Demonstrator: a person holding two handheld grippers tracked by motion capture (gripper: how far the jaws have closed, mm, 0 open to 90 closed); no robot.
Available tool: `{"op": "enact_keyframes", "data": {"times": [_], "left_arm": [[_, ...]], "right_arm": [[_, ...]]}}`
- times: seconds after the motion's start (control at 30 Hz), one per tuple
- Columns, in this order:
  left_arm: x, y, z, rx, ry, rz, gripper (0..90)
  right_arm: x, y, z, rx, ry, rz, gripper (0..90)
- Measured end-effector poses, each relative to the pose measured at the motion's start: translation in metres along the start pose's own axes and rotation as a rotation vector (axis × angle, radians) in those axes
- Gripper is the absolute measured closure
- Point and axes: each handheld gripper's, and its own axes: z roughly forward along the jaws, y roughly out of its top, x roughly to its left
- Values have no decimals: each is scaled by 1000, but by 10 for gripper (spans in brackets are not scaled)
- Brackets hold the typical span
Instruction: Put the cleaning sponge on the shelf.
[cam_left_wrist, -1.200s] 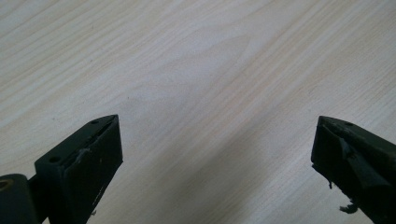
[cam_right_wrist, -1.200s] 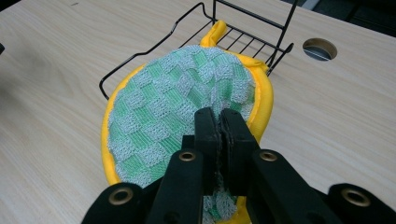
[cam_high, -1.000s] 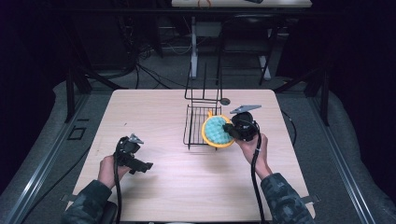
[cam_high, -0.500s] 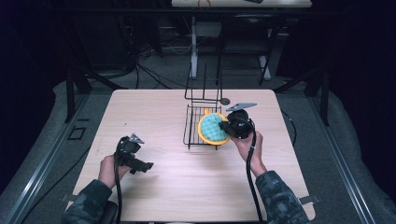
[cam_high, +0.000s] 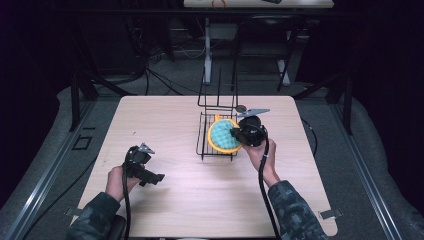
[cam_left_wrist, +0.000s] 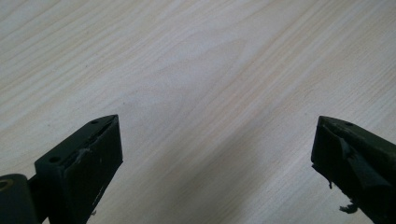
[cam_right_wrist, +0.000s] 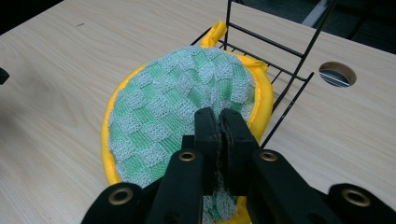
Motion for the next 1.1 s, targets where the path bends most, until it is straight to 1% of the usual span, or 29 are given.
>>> {"op": "enact_keyframes", "data": {"times": [0.4, 0.53, 0.87, 0.93, 1.07, 1.1], "left_arm": [[0, 0, 0, 0, 1, 1, 22], [0, 0, 0, 0, 1, 1, 22], [0, 0, 0, 1, -3, 1, 22], [0, 0, 0, 1, -1, 1, 22], [0, 0, 0, 1, -3, 0, 22], [0, 0, 0, 0, -1, 1, 22]], "right_arm": [[-1, 0, 11, -2, -2, 15, 866], [0, 0, 14, -8, -6, 10, 867], [-1, 0, 22, -5, -12, 29, 866], [-1, 0, 23, 1, -14, 39, 866], [-1, 0, 25, -4, -23, 40, 866], [-1, 0, 26, -5, -20, 46, 866]]}}
